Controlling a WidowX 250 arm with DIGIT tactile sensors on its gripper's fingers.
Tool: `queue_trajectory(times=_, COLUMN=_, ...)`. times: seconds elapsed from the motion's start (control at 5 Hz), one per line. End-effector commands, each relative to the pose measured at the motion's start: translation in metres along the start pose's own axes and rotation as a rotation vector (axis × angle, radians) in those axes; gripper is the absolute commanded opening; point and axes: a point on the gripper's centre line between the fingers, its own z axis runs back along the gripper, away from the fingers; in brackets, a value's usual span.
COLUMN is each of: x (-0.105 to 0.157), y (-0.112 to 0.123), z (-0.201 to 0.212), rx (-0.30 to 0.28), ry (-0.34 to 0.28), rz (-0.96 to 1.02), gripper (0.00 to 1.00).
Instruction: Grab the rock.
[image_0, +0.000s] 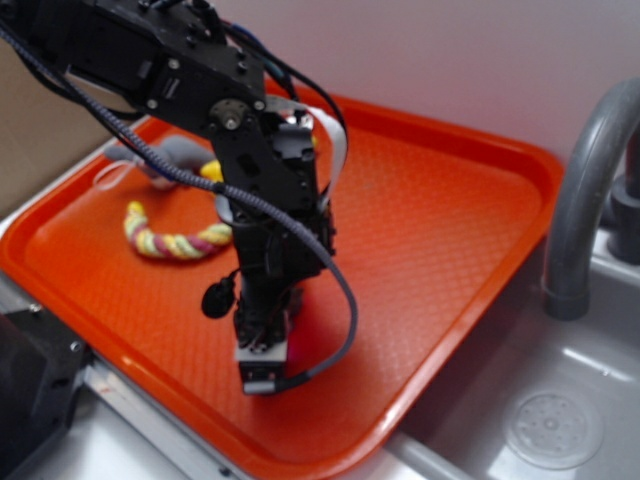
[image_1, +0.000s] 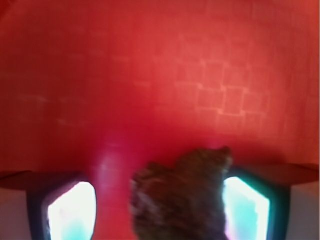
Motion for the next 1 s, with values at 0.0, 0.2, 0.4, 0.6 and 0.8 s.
queue_trajectory(times=0.0, x=-0.004, y=0.004, z=0.0, rx=0.009, ry=0.003, rz=0.014, gripper=0.0)
queue_trajectory(times=0.2, x=-0.008, y=0.021, z=0.023, rx=0.008, ry=-0.01, rz=0.074, gripper=0.0)
queue_trajectory(times=0.4, x=-0.019, y=0.048, z=0.072, rx=0.032, ry=-0.025, rz=0.292, gripper=0.0)
queue_trajectory(times=0.6, x=-0.044, y=0.076, z=0.114, rx=-0.051, ry=-0.067, rz=0.52, gripper=0.0)
queue_trajectory(times=0.8, x=-0.065, y=0.09, z=0.149, rx=-0.03, ry=-0.097, rz=0.662, gripper=0.0)
